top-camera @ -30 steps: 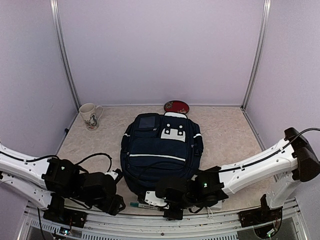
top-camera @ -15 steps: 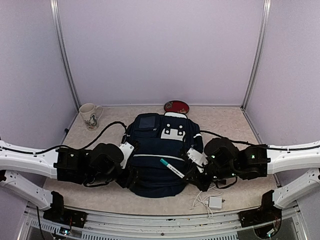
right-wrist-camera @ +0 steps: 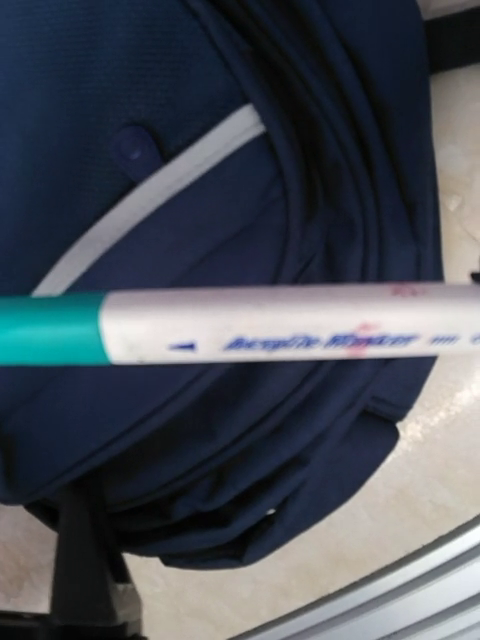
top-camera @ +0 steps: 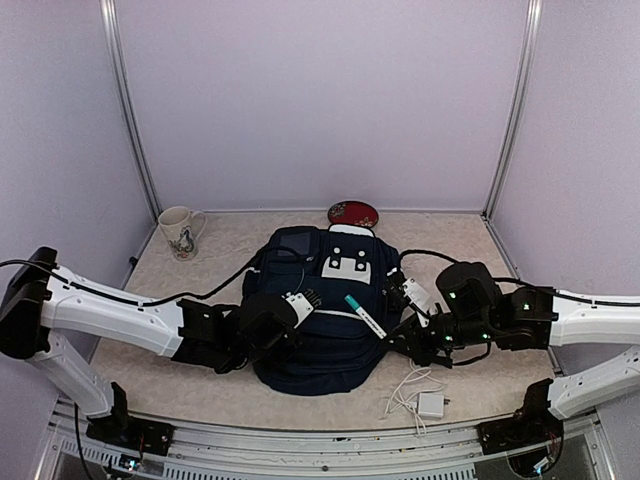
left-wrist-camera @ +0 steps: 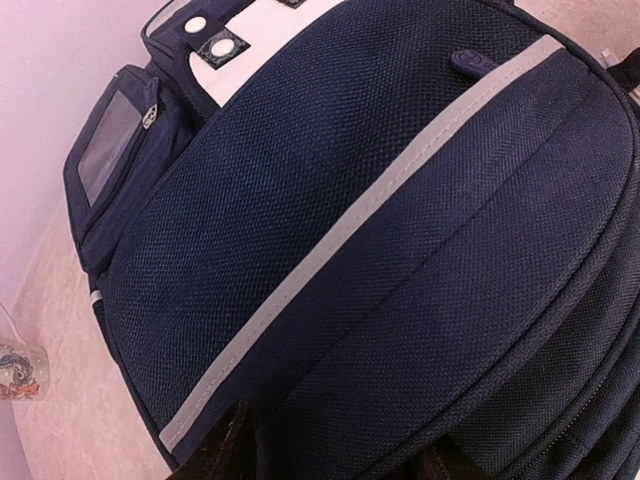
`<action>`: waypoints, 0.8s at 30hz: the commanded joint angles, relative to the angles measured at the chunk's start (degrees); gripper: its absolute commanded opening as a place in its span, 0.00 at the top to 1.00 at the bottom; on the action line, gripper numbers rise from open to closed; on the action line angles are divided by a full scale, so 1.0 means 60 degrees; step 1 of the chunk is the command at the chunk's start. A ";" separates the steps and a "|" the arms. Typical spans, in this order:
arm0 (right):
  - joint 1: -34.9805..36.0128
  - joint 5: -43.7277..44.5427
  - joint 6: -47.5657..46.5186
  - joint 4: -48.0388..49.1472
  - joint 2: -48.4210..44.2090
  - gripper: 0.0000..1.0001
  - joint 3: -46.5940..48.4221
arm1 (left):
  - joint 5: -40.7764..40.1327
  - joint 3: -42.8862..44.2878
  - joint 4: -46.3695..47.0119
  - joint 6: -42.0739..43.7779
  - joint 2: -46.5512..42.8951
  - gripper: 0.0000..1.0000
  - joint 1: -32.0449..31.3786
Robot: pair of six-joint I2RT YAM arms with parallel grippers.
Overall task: Pack the student bag
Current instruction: Pick up the upper front pocket of the student bag.
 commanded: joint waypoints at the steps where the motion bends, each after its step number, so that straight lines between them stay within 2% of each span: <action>1: -0.0159 -0.0482 -0.0171 0.0294 -0.0022 1.00 -0.0118 | -0.0557 0.0247 0.0750 0.0563 0.0105 0.56 0.0053; 7: -0.0208 -0.0684 -0.0360 -0.0042 0.0220 1.00 0.0055 | -0.0470 0.0483 0.0812 0.0657 -0.0013 0.73 0.0162; 11: -0.0234 -0.0815 -0.0533 -0.0052 0.0312 1.00 0.0109 | -0.0471 0.0467 0.0812 0.0653 -0.0069 1.00 0.0276; 16: -0.0220 -0.0804 -0.1725 -0.0182 0.0820 1.00 0.0568 | -0.0400 0.0688 0.0746 0.0571 -0.0362 1.00 0.0474; 20: -0.0185 0.0122 -0.4449 0.0232 0.1232 1.00 0.1066 | -0.0118 0.0777 0.1216 0.0834 -0.0933 1.00 0.0566; 24: -0.0026 0.1107 -0.6972 0.1610 0.1470 1.00 0.1102 | 0.0535 0.0579 0.1615 0.1028 -0.1512 1.00 0.0678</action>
